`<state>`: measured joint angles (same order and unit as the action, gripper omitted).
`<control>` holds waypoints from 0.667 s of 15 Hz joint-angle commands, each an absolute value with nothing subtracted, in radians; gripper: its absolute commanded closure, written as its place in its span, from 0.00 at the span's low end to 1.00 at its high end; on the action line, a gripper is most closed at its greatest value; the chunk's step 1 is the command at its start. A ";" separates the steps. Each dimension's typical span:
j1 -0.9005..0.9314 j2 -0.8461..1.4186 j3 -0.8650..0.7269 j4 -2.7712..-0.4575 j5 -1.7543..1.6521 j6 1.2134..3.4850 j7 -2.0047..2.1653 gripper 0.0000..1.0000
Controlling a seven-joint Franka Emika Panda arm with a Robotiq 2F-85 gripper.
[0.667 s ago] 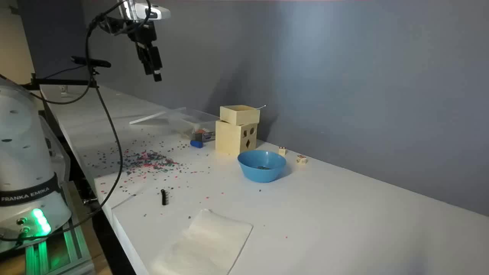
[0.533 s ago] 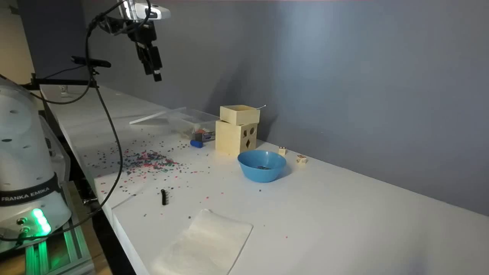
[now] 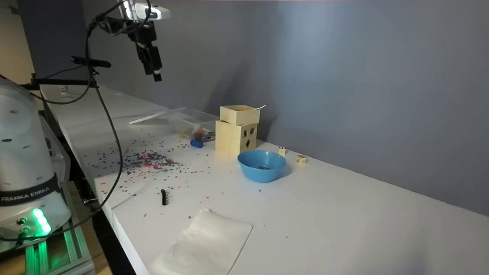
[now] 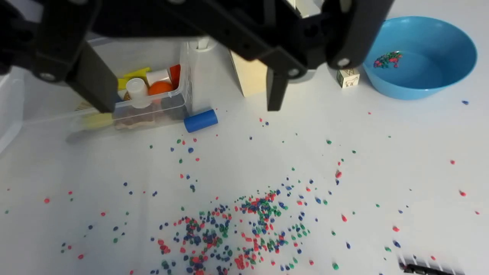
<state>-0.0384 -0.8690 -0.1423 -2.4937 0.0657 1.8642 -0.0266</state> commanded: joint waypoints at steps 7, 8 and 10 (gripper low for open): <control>-0.057 -0.867 -0.129 -2.499 0.067 1.869 -0.035 0.00; -0.066 -0.873 -0.128 -2.517 0.046 1.879 -0.046 0.00; -0.075 -0.895 -0.141 -2.568 -0.002 1.899 -0.098 0.00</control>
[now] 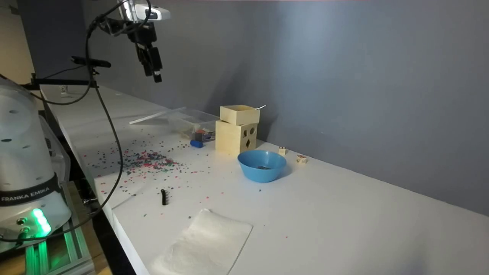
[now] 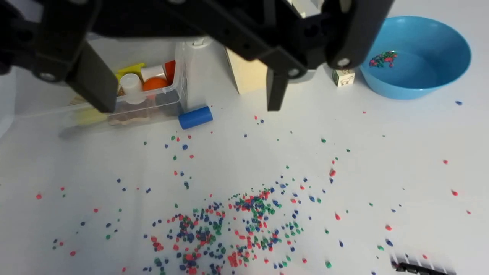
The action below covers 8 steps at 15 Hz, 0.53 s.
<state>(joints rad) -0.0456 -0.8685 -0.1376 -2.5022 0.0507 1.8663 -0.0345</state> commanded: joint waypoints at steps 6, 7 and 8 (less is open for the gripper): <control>-0.156 -0.911 -0.211 -2.749 -0.136 1.934 -0.201 0.00; -0.178 -0.905 -0.224 -2.775 -0.154 1.940 -0.197 0.00; -0.209 -0.898 -0.249 -2.809 -0.163 1.944 -0.185 0.00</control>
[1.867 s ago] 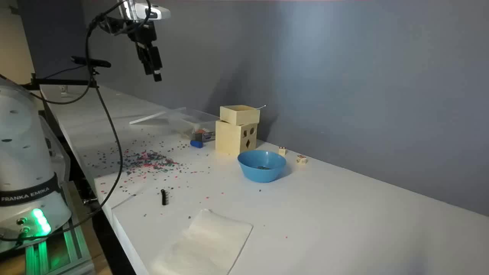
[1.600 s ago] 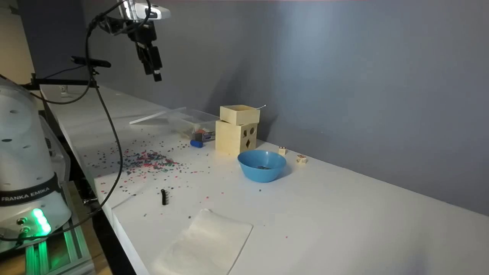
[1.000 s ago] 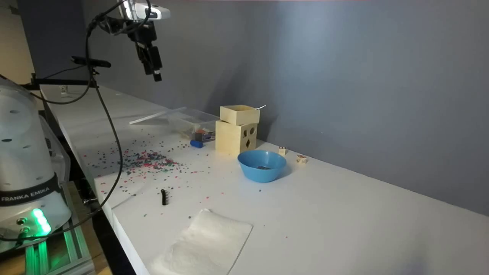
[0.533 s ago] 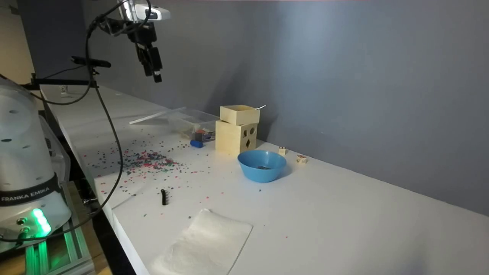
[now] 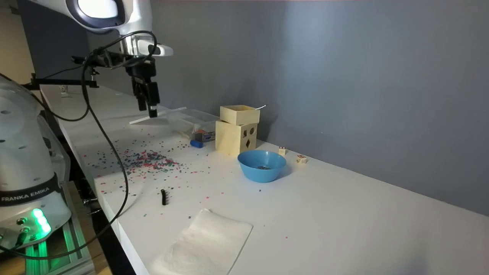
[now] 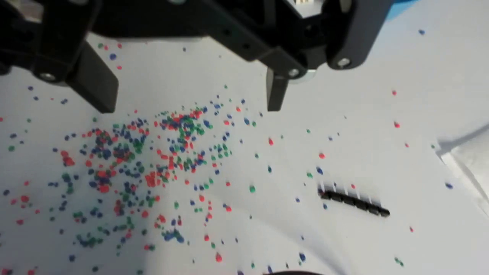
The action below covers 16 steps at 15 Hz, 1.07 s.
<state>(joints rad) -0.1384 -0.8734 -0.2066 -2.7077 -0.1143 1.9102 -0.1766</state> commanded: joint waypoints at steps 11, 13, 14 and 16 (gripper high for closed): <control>-0.550 -0.653 -0.391 -2.745 -0.259 2.024 -0.029 0.00; -0.588 -0.626 -0.354 -2.700 -0.363 2.035 -0.022 0.00; -0.605 -0.620 -0.335 -2.672 -0.397 2.022 0.003 0.00; -0.584 -0.647 -0.362 -2.703 -0.357 2.026 -0.025 0.00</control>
